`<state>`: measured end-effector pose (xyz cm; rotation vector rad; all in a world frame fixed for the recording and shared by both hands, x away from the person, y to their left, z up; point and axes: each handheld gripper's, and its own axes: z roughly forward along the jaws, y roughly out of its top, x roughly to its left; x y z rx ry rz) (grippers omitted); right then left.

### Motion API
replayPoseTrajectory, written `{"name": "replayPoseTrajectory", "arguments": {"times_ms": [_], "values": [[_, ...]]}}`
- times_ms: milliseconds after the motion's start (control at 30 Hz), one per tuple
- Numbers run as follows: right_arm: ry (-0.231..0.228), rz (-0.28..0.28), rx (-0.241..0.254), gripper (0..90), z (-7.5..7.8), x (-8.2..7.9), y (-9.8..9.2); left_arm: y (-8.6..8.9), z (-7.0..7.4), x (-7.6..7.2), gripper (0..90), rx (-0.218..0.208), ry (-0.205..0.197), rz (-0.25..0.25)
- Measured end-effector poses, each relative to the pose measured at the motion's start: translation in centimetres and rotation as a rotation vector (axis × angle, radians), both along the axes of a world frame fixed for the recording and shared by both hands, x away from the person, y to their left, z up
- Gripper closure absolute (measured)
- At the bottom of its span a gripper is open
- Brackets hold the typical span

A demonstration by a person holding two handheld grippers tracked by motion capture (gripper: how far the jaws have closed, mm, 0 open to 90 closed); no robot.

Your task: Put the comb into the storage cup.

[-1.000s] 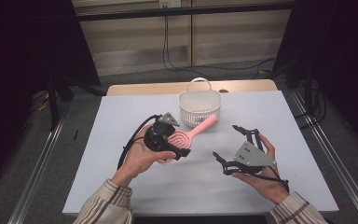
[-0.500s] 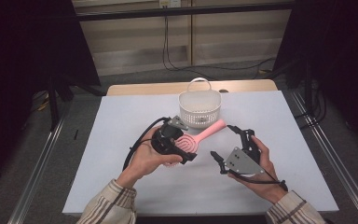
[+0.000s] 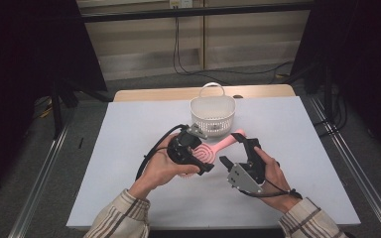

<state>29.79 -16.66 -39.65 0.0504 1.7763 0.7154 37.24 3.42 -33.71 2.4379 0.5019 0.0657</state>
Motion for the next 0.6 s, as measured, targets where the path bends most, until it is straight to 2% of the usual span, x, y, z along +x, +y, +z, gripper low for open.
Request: {"name": "replayPoseTrajectory", "arguments": {"times_ms": [100,267,367,533,600], "values": [[-0.009,-0.006,-0.026,18.8,-0.1,0.1,0.2,0.1,0.1,-0.1,20.7,-0.016,0.003,0.007],[-0.043,-0.027,-0.073,22.3,-0.4,0.3,0.6,-0.2,0.0,0.0,20.8,-0.003,0.003,0.009],[-0.065,-0.027,-0.122,27.2,-0.7,0.3,0.9,-0.4,-0.1,-0.1,20.8,0.007,0.003,-0.005],[-0.084,-0.039,-0.149,34.7,-1.1,0.4,1.2,-0.8,0.1,-0.3,20.7,-0.002,0.005,-0.006],[-0.097,-0.041,-0.16,36.2,-1.1,0.3,1.3,-0.9,0.2,-0.1,20.8,0.012,-0.002,-0.008]]}}
